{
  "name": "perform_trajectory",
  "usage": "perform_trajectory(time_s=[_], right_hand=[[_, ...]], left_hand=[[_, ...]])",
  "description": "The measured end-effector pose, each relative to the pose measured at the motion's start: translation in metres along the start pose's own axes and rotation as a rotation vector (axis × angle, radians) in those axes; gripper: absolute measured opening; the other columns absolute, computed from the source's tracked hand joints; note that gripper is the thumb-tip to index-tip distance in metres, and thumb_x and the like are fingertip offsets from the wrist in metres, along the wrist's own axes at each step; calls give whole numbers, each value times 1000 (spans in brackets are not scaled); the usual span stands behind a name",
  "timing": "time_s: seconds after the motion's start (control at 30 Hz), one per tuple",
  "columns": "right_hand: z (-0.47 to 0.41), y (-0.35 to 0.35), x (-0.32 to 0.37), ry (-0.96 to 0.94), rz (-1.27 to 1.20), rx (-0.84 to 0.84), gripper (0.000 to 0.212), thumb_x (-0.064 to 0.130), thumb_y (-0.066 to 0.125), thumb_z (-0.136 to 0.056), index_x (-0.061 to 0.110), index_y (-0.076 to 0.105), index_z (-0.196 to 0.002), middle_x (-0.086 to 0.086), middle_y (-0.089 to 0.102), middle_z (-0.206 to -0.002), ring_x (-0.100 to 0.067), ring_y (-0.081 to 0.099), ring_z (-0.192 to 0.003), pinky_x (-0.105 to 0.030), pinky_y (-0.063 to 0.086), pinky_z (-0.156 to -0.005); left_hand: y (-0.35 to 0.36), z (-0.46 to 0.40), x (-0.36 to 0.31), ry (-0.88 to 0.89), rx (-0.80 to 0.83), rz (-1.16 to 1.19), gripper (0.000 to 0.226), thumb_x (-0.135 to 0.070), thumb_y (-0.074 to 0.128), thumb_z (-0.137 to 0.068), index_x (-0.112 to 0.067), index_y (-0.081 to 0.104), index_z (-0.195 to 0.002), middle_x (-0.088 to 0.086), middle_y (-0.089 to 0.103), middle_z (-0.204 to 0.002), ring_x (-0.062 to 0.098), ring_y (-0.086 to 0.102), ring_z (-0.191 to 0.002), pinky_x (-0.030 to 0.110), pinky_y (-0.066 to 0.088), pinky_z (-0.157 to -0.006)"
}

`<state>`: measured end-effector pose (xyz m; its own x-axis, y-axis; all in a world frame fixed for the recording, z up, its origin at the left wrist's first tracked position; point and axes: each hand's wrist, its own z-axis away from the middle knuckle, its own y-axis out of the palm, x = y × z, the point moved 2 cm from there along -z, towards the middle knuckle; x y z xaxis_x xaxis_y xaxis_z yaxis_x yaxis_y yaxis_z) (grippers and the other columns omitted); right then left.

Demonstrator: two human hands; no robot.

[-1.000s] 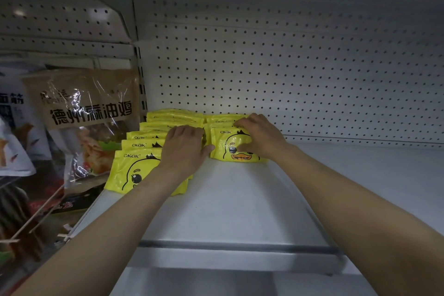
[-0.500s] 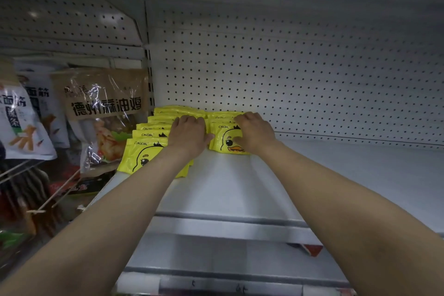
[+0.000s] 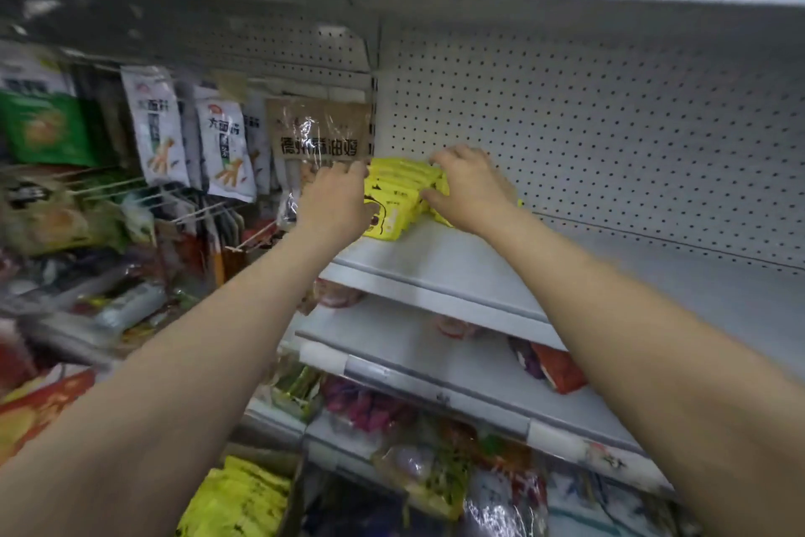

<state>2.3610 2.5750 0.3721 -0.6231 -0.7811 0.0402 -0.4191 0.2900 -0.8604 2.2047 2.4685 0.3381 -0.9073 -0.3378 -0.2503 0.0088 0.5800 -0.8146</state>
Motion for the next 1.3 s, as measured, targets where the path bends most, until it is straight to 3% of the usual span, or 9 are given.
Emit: perform_trajectory(time_s=[0.4,0.53,0.7,0.87,1.03,1.17,1.3], right_hand=[[79,16,141,-239,-276,64,49,43,59,-92,25,52,-136,-3,47,-141,-25,41,-132,-35,36,-105],[81,45,183,-290,-298,117,50,46,57,-92,27,50,-138,0,47,-142,-23,42,-132,-38,40,-106],[67,101,237,-320,-287,242,50,50,55,-93,29,49,-138,3,44,-144,-20,40,-133,-38,44,-102],[53,183,295,-288,-310,424,51,46,53,-96,24,44,-142,1,41,-146,-21,35,-136,-35,34,-106],[63,292,343,-189,-281,636,48,45,55,-93,28,48,-138,-2,46,-142,-27,41,-132,-42,45,-99],[95,373,366,-100,-315,837,53,43,61,-92,20,51,-138,-8,50,-141,-28,44,-132,-37,42,-102],[139,450,374,-24,-322,1049,52,43,64,-89,21,55,-134,-10,57,-133,-29,51,-125,-37,44,-98]], left_hand=[[-84,154,85,-129,-78,-217,43,-46,53,-91,-12,54,-116,11,60,-112,33,54,-107,43,48,-83],[-90,180,124,-179,-54,-263,49,-47,53,-91,-10,50,-123,13,59,-115,35,54,-110,45,50,-85],[-73,197,194,-228,1,-236,42,-47,51,-92,-12,52,-116,11,60,-112,34,54,-107,45,49,-84],[-32,201,286,-293,138,-212,47,-48,47,-93,-11,49,-123,12,57,-121,34,51,-115,46,45,-94],[32,220,375,-337,327,-128,43,-40,53,-93,-10,50,-123,16,56,-123,36,50,-116,46,46,-91],[93,252,434,-377,536,-42,41,-38,55,-91,-8,52,-120,18,57,-115,39,52,-109,47,48,-86],[157,294,478,-444,746,76,46,-41,58,-91,-10,53,-124,20,58,-117,40,53,-111,48,47,-91]])
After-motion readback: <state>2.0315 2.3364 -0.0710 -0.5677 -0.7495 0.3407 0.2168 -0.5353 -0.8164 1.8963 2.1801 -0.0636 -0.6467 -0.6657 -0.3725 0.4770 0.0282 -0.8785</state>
